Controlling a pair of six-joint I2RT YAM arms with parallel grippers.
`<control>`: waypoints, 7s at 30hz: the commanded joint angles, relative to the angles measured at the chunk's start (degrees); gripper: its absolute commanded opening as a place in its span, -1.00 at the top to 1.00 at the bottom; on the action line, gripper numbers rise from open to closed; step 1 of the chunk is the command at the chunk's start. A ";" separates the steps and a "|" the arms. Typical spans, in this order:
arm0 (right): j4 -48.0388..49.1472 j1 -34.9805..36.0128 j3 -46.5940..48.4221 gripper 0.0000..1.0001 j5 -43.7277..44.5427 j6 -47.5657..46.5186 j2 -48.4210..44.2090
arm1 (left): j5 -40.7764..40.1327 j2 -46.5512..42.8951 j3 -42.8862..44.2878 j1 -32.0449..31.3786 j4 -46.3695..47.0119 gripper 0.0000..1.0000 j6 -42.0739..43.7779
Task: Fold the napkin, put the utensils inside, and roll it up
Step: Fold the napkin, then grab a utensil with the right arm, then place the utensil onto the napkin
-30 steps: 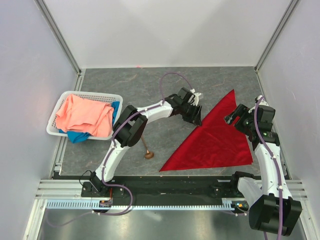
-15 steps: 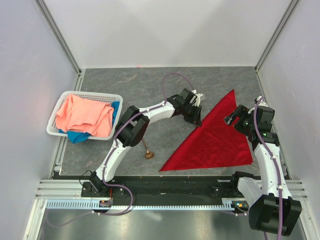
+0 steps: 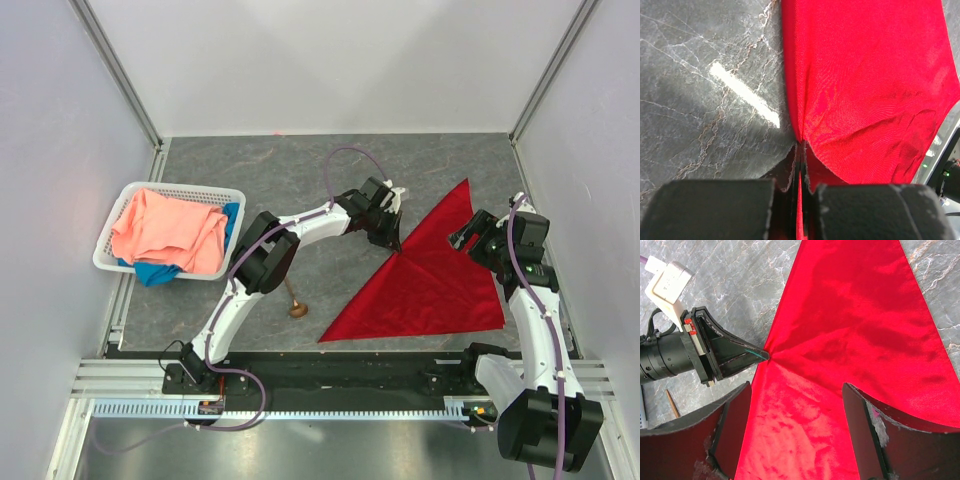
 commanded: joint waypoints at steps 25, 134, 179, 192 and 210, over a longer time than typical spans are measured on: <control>0.36 0.37 -1.80 -0.62 6.12 0.35 5.77 | -3.69 -11.67 -13.50 10.56 6.75 0.96 -5.36; -4.39 57.69 41.63 1.00 45.84 37.86 51.14 | -1.59 -58.52 -34.77 57.14 -7.40 -0.96 2.11; -4.65 46.86 36.08 1.00 42.08 39.55 60.18 | 2.81 -57.55 -35.48 57.05 -5.73 -0.94 0.27; -4.04 46.34 36.08 0.81 38.30 38.23 60.54 | 3.16 -57.37 -35.56 57.14 -5.82 -0.94 0.27; -5.44 46.42 36.17 0.19 37.07 34.45 58.60 | 3.43 -57.46 -35.48 57.14 -5.73 -0.94 0.27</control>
